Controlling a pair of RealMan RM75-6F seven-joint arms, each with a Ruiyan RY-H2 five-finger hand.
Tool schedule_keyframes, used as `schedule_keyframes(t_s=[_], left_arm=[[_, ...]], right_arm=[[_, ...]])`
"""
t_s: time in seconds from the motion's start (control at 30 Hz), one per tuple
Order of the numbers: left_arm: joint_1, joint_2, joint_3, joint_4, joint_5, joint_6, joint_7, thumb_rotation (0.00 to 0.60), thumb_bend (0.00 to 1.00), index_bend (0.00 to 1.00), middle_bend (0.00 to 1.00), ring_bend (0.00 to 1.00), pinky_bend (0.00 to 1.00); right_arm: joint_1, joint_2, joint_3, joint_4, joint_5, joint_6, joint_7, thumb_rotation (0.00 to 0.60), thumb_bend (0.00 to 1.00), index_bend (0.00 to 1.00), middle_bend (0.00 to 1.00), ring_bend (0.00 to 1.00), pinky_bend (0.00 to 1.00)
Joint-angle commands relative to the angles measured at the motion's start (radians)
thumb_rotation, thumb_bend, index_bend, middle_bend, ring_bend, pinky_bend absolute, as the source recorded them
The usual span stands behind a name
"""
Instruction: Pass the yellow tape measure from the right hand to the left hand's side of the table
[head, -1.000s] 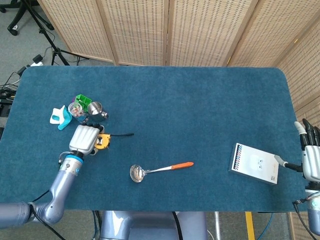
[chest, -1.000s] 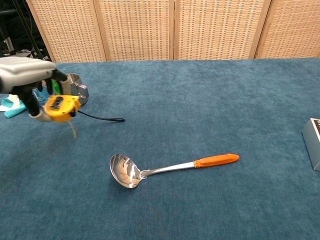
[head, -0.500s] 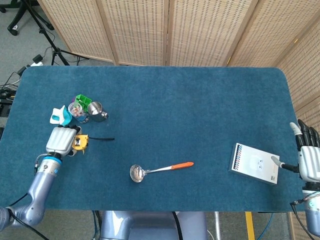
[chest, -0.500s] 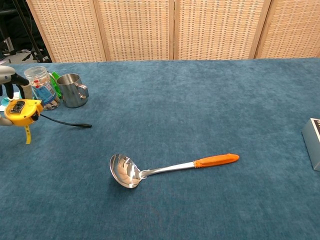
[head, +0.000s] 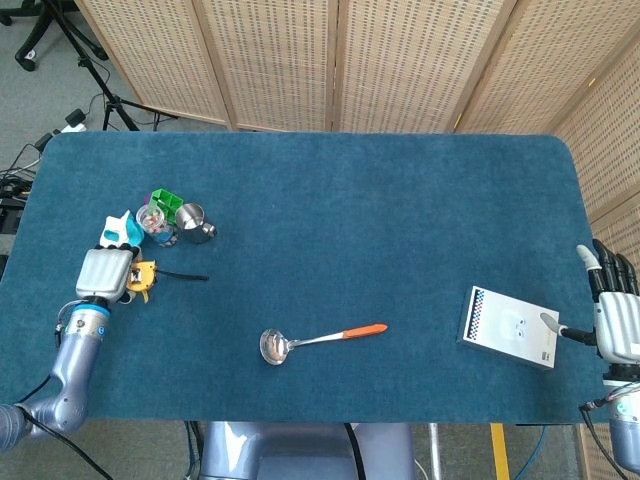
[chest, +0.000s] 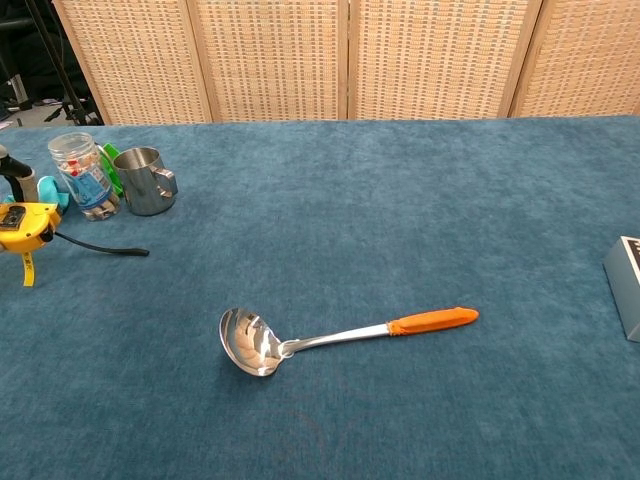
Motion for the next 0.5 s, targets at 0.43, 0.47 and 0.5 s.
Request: schedule_keyframes(t_s=[0.43, 0.47, 0.5], left_arm=[[0.022, -0.015, -0.029, 0.062, -0.008, -0.031, -0.001, 0.6, 0.32, 0.73, 0.38, 0.35, 0.34], [0.023, -0.016, -0.03, 0.066, -0.01, -0.034, -0.001, 0.6, 0.32, 0.73, 0.38, 0.35, 0.34], [0.023, -0.017, -0.032, 0.068, -0.011, -0.036, -0.001, 0.6, 0.32, 0.73, 0.38, 0.35, 0.34]], right_arm=[[0.002, -0.001, -0.004, -0.005, -0.003, -0.006, -0.005, 0.6, 0.0, 0.0, 0.0, 0.0, 0.0], [0.003, 0.0, -0.004, -0.005, -0.002, -0.008, -0.004, 0.6, 0.0, 0.0, 0.0, 0.0, 0.0], [0.003, 0.0, -0.004, -0.005, -0.002, -0.008, -0.004, 0.6, 0.0, 0.0, 0.0, 0.0, 0.0]])
